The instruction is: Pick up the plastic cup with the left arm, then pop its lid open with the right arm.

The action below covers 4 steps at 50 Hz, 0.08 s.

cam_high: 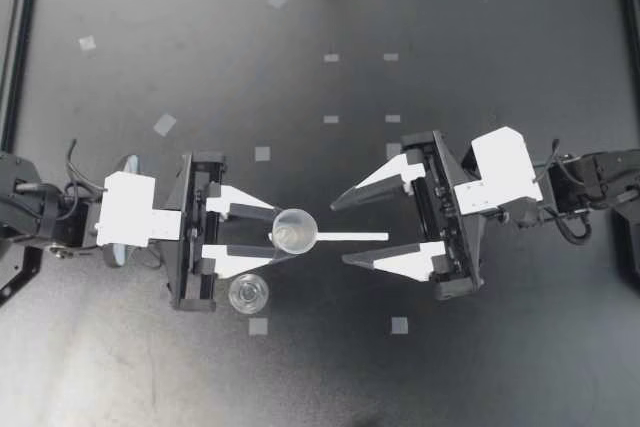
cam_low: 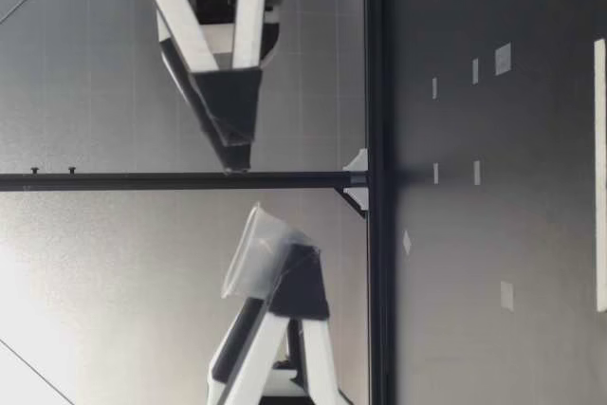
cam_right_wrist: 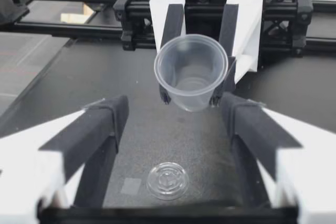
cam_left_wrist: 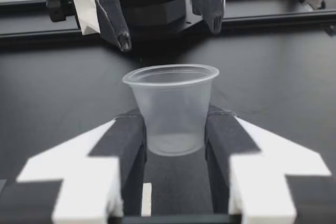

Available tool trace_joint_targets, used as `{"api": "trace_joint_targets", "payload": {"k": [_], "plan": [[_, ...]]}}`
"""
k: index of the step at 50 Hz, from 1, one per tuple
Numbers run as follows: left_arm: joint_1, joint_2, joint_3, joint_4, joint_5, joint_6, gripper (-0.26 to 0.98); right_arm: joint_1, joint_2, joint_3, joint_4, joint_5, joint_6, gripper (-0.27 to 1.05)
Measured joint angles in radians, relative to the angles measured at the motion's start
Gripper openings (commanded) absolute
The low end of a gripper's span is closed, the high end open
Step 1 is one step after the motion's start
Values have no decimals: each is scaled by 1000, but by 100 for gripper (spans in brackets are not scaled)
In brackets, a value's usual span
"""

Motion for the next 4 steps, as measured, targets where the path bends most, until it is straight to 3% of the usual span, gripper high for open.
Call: {"api": "trace_joint_targets", "payload": {"k": [4], "plan": [[0, 0, 0, 0, 0, 0, 17, 0, 0, 0, 2, 0, 0, 71]]}}
